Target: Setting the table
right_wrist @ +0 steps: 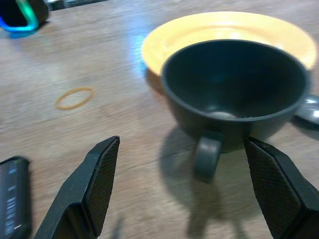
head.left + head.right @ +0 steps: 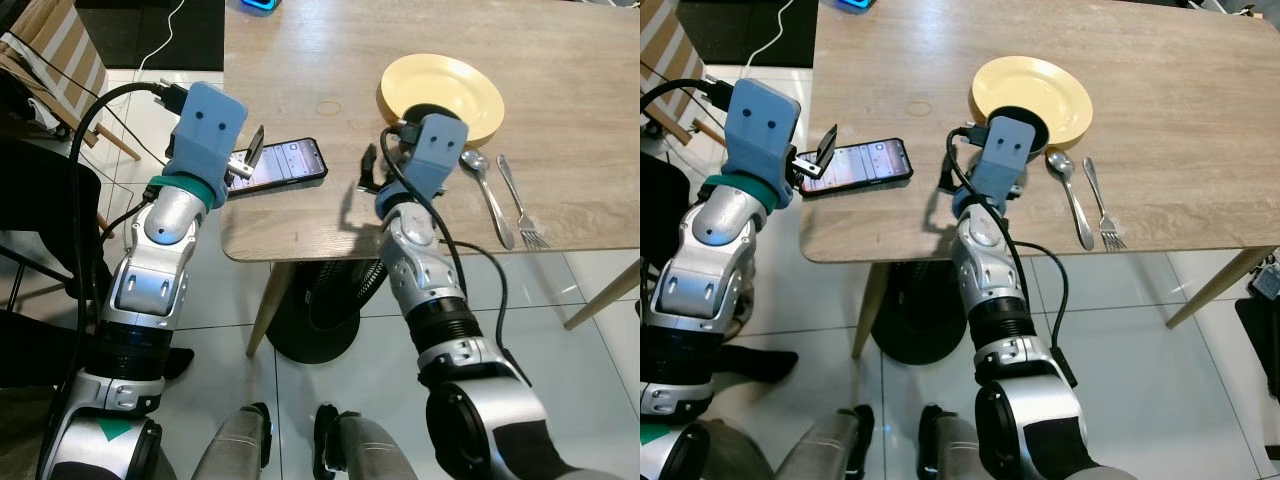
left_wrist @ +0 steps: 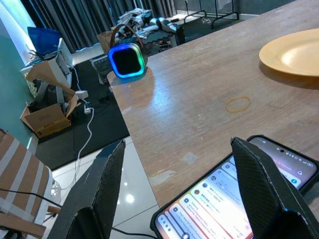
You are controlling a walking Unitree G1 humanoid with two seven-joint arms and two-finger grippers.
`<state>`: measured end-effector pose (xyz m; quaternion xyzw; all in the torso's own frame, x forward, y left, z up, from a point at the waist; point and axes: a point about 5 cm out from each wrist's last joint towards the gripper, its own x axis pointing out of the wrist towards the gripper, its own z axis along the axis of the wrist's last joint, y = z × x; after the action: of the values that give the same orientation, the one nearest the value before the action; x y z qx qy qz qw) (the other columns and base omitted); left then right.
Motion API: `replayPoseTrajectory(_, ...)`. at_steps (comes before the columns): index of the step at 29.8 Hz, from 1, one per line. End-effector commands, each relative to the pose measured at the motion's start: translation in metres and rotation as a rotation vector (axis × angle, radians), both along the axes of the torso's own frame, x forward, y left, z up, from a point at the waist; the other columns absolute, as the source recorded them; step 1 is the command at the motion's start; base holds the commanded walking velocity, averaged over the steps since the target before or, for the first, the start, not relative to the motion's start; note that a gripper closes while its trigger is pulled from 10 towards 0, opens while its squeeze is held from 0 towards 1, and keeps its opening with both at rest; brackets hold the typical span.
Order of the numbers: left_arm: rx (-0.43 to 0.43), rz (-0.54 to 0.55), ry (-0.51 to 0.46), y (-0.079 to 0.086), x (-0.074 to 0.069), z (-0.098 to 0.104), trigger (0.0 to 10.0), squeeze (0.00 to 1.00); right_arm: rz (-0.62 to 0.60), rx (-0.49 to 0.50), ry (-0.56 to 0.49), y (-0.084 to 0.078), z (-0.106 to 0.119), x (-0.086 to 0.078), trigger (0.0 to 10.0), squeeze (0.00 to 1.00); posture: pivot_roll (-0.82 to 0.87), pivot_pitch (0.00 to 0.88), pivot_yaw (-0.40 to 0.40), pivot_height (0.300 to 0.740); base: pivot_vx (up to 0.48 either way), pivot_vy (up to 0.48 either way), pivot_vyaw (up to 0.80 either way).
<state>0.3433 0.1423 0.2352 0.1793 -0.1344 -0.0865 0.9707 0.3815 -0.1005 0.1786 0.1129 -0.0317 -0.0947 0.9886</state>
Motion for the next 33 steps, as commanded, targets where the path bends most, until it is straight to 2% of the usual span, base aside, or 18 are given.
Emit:
replayPoseTrajectory(1, 0.005, -0.019, 0.015, -0.004, 0.000, -0.003, 10.0, 0.00, -0.037, -0.003, 0.023, -0.004, -0.006, 0.000, 10.0, 0.00, 0.17, 0.118, -0.027, 0.740, 0.000, 0.000, 0.00)
replayPoseTrajectory(3, 0.005, -0.019, 0.015, -0.004, 0.000, -0.003, 10.0, 0.00, -0.043, -0.004, 0.026, -0.005, -0.007, 0.000, 10.0, 0.00, 0.17, 0.118, -0.027, 0.740, 0.000, 0.000, 0.00)
replayPoseTrajectory(4, 0.005, -0.018, 0.014, -0.003, 0.000, -0.003, 10.0, 0.00, -0.048, -0.010, 0.029, -0.005, -0.007, 0.000, 6.8, 0.00, 0.17, 0.116, -0.029, 0.740, 0.000, 0.000, 0.00)
replayPoseTrajectory(5, 0.005, -0.018, 0.014, -0.003, 0.000, -0.003, 10.0, 0.00, -0.048, -0.010, 0.029, -0.005, -0.007, 0.000, 6.8, 0.00, 0.17, 0.116, -0.029, 0.740, 0.000, 0.000, 0.00)
replayPoseTrajectory(6, 0.004, -0.017, 0.014, -0.003, 0.000, -0.003, 10.0, 0.00, -0.050, -0.011, 0.033, -0.006, -0.008, 0.000, 3.0, 0.00, 0.17, 0.117, -0.029, 0.740, 0.000, 0.000, 0.00)
replayPoseTrajectory(8, 0.002, -0.015, 0.013, -0.002, 0.000, -0.003, 10.0, 0.00, -0.051, -0.015, 0.045, -0.007, -0.011, 0.001, 1.3, 0.00, 0.17, 0.116, -0.030, 0.740, 0.000, 0.000, 0.00)
replayPoseTrajectory(9, 0.000, -0.014, 0.012, -0.002, 0.000, -0.003, 10.0, 0.00, -0.052, -0.013, 0.056, -0.007, -0.013, 0.001, 0.0, 0.00, 0.17, 0.116, -0.030, 0.740, 0.000, 0.000, 0.00)
replayPoseTrajectory(21, -0.007, -0.010, 0.011, -0.002, 0.000, -0.003, 10.0, 0.00, -0.090, 0.011, 0.088, -0.016, -0.021, 0.002, 0.0, 0.00, 0.17, 0.121, -0.034, 0.740, 0.000, 0.000, 0.00)
replayPoseTrajectory(27, -0.010, -0.007, 0.008, -0.001, -0.001, -0.002, 10.0, 0.00, -0.102, 0.042, 0.039, -0.020, -0.012, 0.005, 0.0, 0.00, 0.18, 0.122, -0.036, 0.740, 0.000, 0.000, 0.00)
replayPoseTrajectory(33, -0.011, -0.009, 0.009, -0.002, -0.001, -0.002, 10.0, 0.00, -0.101, 0.026, 0.029, -0.024, -0.009, 0.007, 0.0, 0.00, 0.18, 0.122, -0.036, 0.740, 0.000, 0.000, 0.00)
